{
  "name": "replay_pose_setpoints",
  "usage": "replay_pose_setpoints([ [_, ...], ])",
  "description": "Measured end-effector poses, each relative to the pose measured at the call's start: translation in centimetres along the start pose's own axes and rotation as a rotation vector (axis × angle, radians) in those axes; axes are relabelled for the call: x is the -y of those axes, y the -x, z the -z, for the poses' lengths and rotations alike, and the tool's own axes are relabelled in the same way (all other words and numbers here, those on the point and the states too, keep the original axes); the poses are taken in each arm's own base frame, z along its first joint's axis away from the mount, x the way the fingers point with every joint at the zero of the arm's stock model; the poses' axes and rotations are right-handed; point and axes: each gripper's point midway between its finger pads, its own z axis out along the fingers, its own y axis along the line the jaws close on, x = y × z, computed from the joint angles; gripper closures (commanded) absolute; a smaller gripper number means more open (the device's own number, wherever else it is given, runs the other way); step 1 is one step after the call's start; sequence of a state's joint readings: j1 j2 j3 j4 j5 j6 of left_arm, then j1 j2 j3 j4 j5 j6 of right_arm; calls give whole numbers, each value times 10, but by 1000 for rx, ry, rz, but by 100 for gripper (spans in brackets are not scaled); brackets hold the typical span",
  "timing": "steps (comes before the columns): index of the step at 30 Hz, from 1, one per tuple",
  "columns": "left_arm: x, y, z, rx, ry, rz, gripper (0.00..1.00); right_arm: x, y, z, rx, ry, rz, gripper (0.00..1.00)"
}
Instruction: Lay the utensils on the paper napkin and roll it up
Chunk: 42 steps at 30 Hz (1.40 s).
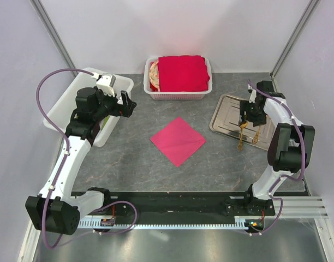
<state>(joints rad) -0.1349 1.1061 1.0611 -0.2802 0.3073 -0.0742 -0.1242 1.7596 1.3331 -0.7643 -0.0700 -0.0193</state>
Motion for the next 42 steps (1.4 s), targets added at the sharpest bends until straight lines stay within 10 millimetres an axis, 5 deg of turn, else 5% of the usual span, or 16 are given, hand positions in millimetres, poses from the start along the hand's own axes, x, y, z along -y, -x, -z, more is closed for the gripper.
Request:
replay_pose_setpoints([
  [12, -7, 0, -3, 7, 34, 5, 2, 67, 27, -16, 30, -98, -193, 41],
  [38, -18, -9, -14, -7, 80, 37, 11, 102, 25, -67, 6, -181, -365, 62],
  [42, -20, -11, -17, -15, 90, 41, 11, 105, 24, -67, 8, -171, -378, 78],
])
